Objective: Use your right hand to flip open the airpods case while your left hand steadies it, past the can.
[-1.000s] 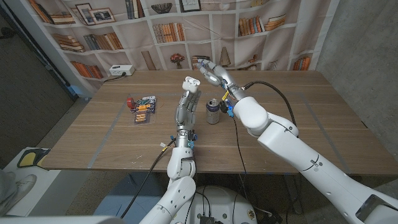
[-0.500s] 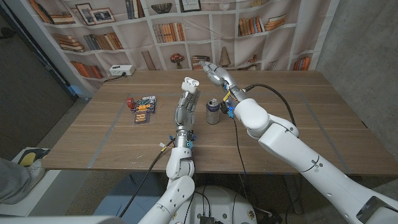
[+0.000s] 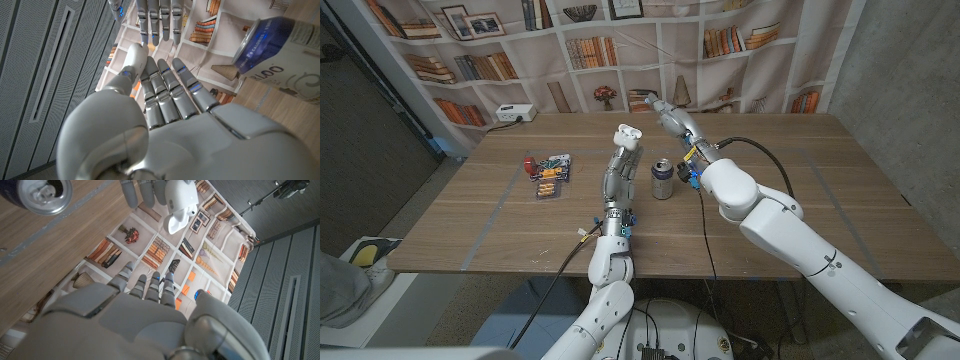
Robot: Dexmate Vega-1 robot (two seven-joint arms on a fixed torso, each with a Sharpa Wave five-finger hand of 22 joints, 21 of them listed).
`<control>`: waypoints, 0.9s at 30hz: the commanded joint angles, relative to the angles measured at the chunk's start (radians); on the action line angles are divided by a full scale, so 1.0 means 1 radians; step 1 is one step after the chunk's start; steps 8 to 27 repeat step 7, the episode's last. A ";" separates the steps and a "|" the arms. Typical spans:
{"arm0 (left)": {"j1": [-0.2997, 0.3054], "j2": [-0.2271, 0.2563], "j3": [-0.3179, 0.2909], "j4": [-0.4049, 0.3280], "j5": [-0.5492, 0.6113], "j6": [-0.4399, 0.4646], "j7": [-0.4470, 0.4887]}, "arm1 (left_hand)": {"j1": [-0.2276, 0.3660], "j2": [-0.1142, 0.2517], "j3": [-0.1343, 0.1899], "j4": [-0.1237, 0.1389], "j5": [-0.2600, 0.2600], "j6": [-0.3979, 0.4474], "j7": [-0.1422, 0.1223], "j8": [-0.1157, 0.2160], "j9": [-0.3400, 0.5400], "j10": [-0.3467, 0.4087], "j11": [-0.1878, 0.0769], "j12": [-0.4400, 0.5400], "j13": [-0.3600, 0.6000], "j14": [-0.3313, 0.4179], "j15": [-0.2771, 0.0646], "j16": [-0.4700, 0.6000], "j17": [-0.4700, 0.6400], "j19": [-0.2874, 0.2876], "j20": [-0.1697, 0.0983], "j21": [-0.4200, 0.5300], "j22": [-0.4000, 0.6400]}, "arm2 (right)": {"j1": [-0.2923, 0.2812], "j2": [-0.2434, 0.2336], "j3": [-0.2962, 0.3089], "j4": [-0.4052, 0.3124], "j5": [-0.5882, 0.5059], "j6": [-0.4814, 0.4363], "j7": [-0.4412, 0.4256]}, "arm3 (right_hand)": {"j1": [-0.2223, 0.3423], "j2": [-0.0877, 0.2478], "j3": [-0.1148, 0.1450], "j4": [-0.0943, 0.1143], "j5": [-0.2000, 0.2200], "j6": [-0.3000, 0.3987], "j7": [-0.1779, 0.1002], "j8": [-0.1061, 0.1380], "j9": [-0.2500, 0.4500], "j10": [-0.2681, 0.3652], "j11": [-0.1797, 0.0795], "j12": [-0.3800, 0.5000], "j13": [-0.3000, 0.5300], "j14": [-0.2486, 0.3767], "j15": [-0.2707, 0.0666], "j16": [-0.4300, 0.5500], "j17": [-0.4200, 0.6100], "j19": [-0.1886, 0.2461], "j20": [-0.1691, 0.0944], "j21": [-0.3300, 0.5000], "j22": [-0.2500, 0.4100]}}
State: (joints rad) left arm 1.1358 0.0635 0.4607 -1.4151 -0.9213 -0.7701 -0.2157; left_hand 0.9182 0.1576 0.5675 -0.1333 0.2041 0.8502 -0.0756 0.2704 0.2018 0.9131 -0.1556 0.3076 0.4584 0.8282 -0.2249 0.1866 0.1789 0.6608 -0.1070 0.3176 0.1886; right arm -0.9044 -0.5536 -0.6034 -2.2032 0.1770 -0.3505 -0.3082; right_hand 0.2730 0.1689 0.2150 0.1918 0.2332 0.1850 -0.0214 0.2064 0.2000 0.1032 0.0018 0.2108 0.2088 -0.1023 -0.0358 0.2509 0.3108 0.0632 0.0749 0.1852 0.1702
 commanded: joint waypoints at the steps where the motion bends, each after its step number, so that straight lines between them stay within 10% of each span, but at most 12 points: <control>1: 0.001 -0.009 0.009 0.006 0.019 -0.004 0.000 | 0.006 0.010 0.027 0.019 0.003 0.035 -0.027 0.009 0.066 0.037 -0.035 0.004 0.007 0.000 -0.004 0.000 0.003 -0.003 0.001 0.003 0.002 | -0.026 -0.022 0.030 0.018 0.050 0.068 0.007 | -0.025 0.008 -0.010 -0.002 0.003 -0.008 0.003 -0.005 -0.001 0.001 0.017 -0.001 0.000 -0.005 0.000 -0.006 -0.002 0.002 0.001 0.007 0.001; 27: 0.001 -0.013 0.009 0.019 0.019 -0.014 -0.005 | 0.006 0.010 0.027 0.018 0.003 0.034 -0.028 0.009 0.066 0.038 -0.036 0.005 0.009 0.001 -0.003 0.001 0.004 -0.003 0.001 0.003 0.002 | -0.031 -0.023 0.025 0.032 0.070 0.071 0.013 | -0.043 0.003 -0.015 -0.005 0.003 0.005 0.009 0.000 -0.001 0.002 0.018 -0.001 0.000 -0.005 0.007 -0.008 -0.004 0.006 0.002 0.008 0.001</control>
